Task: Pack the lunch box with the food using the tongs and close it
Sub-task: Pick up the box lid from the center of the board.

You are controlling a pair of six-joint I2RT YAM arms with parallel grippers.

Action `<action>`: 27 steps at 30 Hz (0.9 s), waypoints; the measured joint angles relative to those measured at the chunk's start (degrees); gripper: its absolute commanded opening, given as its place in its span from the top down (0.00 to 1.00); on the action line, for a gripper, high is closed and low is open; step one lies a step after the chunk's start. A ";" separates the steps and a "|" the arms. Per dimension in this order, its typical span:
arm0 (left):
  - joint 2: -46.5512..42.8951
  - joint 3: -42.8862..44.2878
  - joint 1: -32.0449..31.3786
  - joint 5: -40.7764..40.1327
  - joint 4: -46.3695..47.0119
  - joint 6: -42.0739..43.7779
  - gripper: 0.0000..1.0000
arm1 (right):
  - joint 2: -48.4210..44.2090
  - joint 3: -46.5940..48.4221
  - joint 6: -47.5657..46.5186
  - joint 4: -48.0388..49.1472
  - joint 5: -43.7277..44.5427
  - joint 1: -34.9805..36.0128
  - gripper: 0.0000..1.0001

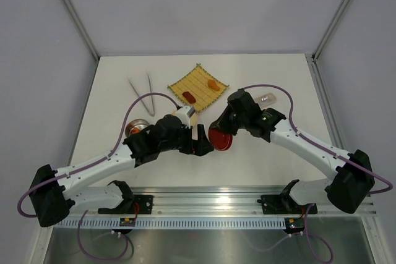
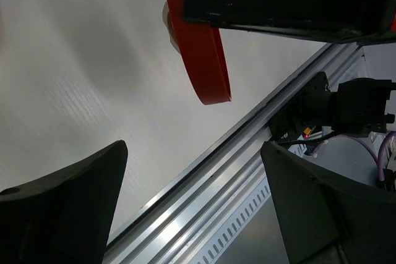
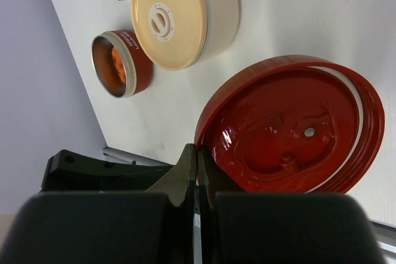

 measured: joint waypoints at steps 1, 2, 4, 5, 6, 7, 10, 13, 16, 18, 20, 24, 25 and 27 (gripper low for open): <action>0.57 0.00 0.00 -0.04 0.52 0.00 0.08 | 0.00 0.00 0.17 0.24 -0.35 -0.02 1.00; 0.94 -0.02 0.00 -0.09 0.94 0.00 0.09 | 0.00 0.00 0.35 0.42 -0.68 -0.02 1.00; 1.53 0.00 0.00 -0.17 2.01 0.00 0.10 | 0.00 0.00 0.59 0.85 -1.49 0.00 1.00; 1.81 0.02 -0.02 -0.20 2.49 0.02 0.13 | 0.00 0.04 0.72 1.09 -1.84 0.00 1.00; 2.12 0.13 -0.02 -0.28 2.64 0.07 0.14 | 0.00 0.09 0.83 1.22 -2.12 0.00 1.00; 2.45 0.24 -0.02 -0.42 2.80 0.04 0.15 | 0.00 0.13 0.98 1.31 -2.29 0.00 1.00; 2.97 0.28 -0.02 -0.76 3.21 0.00 0.18 | 0.00 0.26 1.22 1.40 -3.10 0.00 1.00; 3.15 0.39 -0.02 -0.85 3.87 -0.07 0.18 | -0.02 0.44 1.46 1.66 -3.30 0.00 1.00; 3.89 0.66 -0.02 -0.94 4.44 -0.55 0.19 | -0.02 0.44 1.60 1.75 -3.34 0.00 1.00; 4.26 0.66 -0.02 -0.96 5.09 -1.20 0.21 | -0.02 0.44 1.62 1.92 -3.65 0.00 1.00; 4.44 0.66 -0.02 -1.03 5.64 -1.97 0.26 | -0.02 0.44 1.62 2.29 -4.02 0.00 1.00; 4.44 0.66 -0.04 -1.75 6.45 -3.48 0.39 | -0.13 0.44 1.60 3.04 -4.61 0.00 1.00; 4.44 0.68 -0.04 -1.99 6.45 -3.65 0.44 | -0.24 0.44 1.60 3.17 -4.68 0.00 1.00; 4.44 0.79 -0.04 -2.36 6.45 -4.11 0.49 | -0.39 0.44 1.60 3.45 -4.72 0.00 1.00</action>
